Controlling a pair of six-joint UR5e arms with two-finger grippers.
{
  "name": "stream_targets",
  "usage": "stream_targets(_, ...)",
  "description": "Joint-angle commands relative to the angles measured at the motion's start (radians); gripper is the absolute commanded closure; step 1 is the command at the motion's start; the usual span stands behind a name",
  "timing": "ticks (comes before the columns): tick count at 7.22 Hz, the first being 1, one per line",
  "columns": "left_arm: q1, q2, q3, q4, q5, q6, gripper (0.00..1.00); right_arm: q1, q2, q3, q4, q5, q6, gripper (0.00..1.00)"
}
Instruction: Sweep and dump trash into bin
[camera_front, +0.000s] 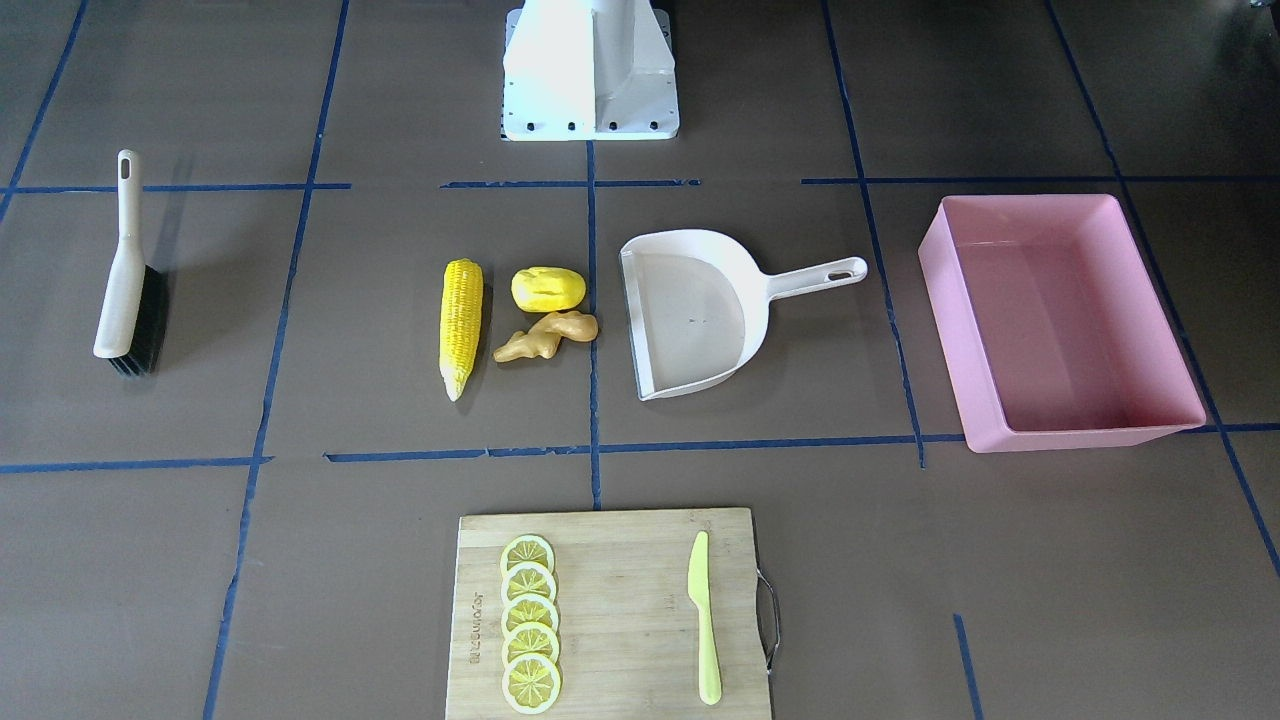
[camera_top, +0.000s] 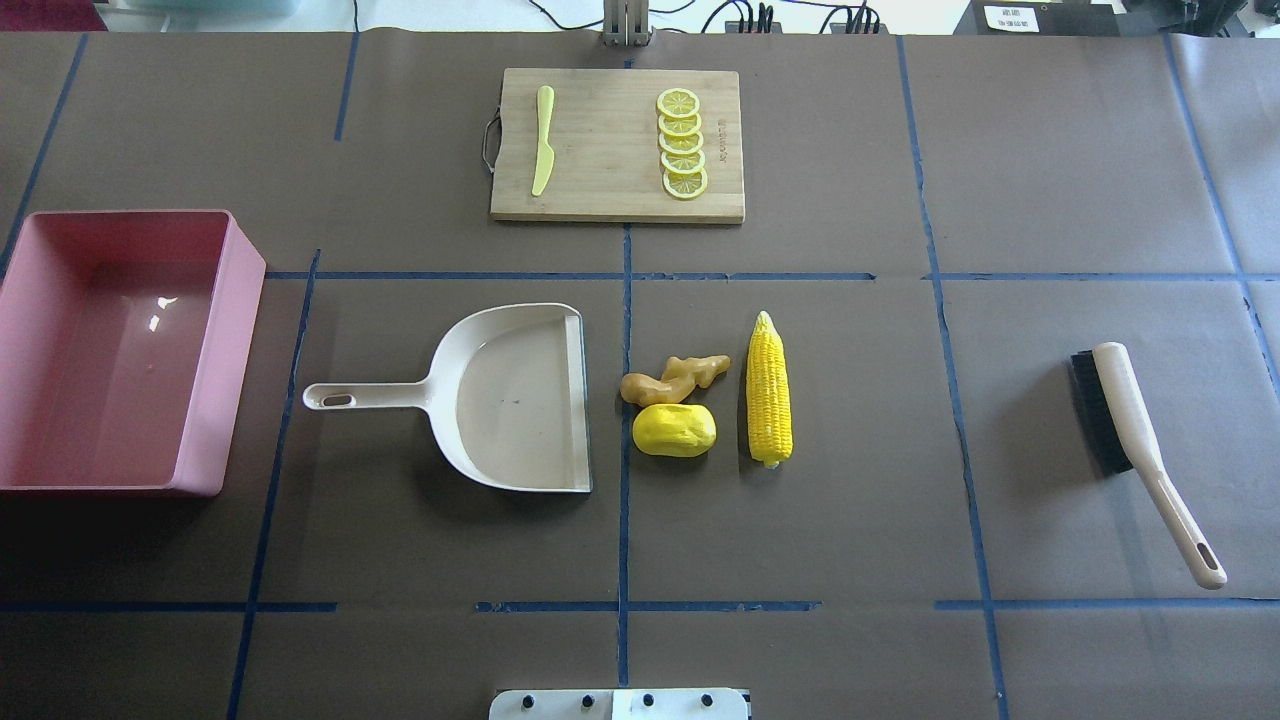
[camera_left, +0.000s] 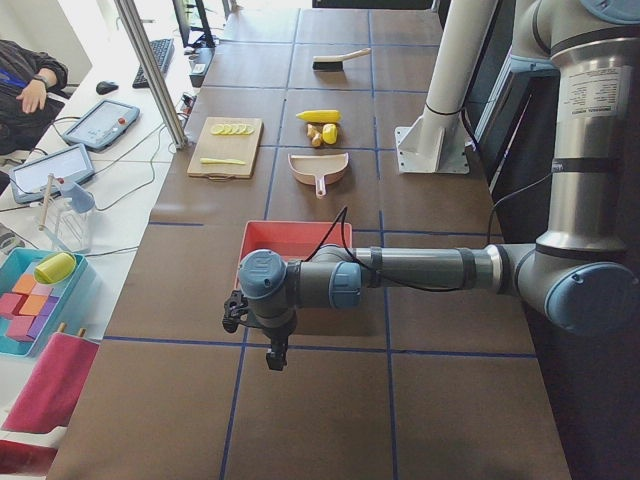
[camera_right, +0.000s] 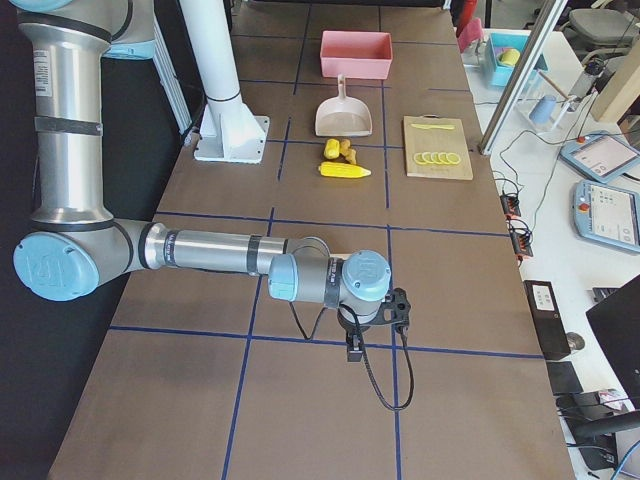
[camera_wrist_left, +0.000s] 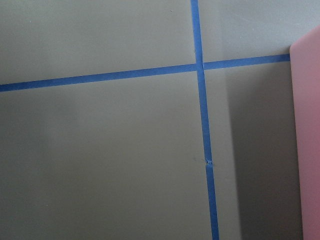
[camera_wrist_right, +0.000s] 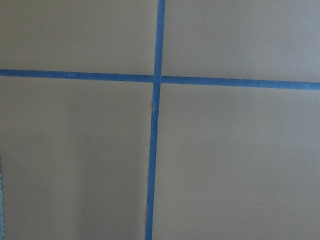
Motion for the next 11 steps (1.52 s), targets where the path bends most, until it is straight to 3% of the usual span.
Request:
stream_targets(1,0.0,0.0,0.0,0.0,0.0,0.0,0.0,0.0,-0.001,-0.001,0.0,0.0,0.002,0.0)
stream_targets(6,0.002,-0.009,-0.006,0.0,0.0,0.0,0.0,0.0,-0.001,0.003,0.0,0.0,0.005,0.0)
stream_targets(11,0.014,-0.019,-0.18,-0.136,-0.009,-0.005,0.0,-0.003,0.046,0.07,0.0,0.011,0.125,0.0)
